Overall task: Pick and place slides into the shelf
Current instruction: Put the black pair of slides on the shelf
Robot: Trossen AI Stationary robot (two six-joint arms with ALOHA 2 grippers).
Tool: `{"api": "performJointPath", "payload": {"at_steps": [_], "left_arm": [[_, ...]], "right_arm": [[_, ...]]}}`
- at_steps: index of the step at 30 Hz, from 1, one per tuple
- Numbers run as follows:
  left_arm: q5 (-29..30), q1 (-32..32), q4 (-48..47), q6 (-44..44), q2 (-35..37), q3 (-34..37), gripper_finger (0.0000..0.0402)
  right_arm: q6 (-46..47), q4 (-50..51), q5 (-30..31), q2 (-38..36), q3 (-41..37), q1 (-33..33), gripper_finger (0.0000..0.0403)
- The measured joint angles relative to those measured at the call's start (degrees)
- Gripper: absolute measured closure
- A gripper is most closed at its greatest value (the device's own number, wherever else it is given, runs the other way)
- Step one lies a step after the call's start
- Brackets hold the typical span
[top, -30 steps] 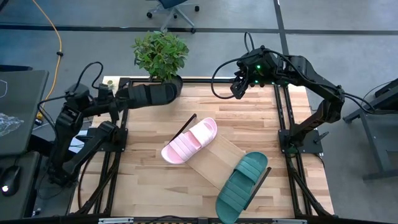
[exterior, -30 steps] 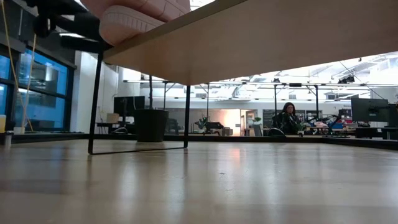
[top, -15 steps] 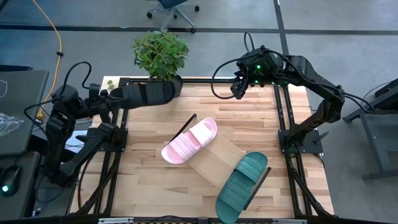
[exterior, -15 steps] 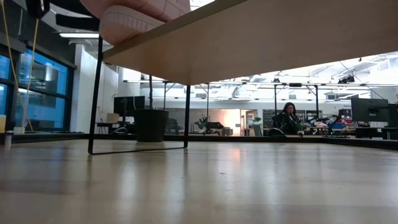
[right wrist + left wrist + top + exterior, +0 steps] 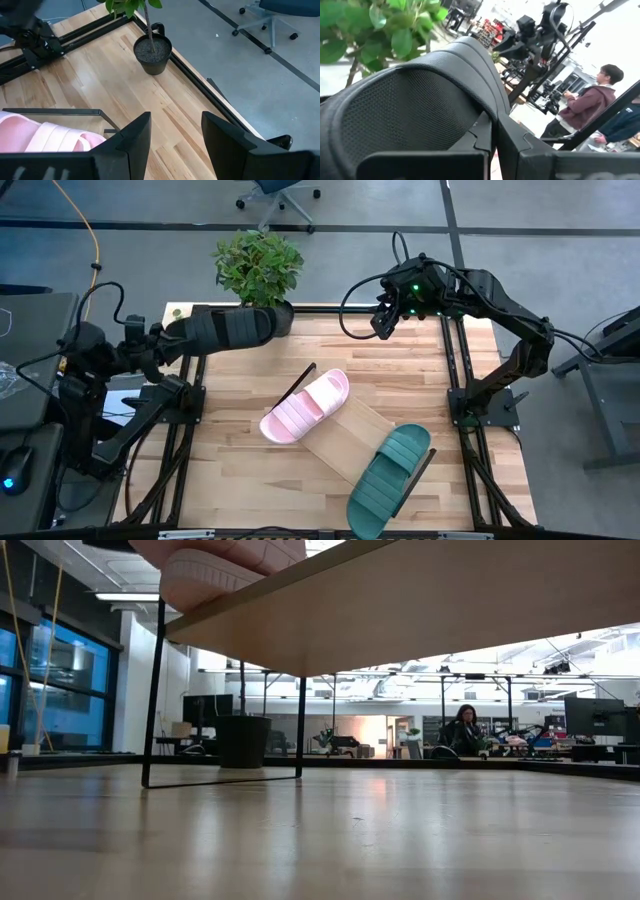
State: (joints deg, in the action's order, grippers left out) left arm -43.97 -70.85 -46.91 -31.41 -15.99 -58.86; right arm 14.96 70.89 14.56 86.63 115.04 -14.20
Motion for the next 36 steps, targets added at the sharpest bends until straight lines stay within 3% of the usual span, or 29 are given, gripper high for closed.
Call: {"api": "performJointPath", "payload": {"at_steps": [17, 36], "left_arm": [[4.63, 0.00, 0.56, -0.62, -1.65, -6.88, 0.0401], [6.12, 0.00, 3.67, 1.63, -11.68, -17.03, 0.0401]], "right_arm": [[0.02, -0.02, -0.01, 0.00, -0.02, -0.02, 0.0236], [-0.48, -0.02, -0.23, 0.00, -0.02, 0.00, 0.0236]]}}
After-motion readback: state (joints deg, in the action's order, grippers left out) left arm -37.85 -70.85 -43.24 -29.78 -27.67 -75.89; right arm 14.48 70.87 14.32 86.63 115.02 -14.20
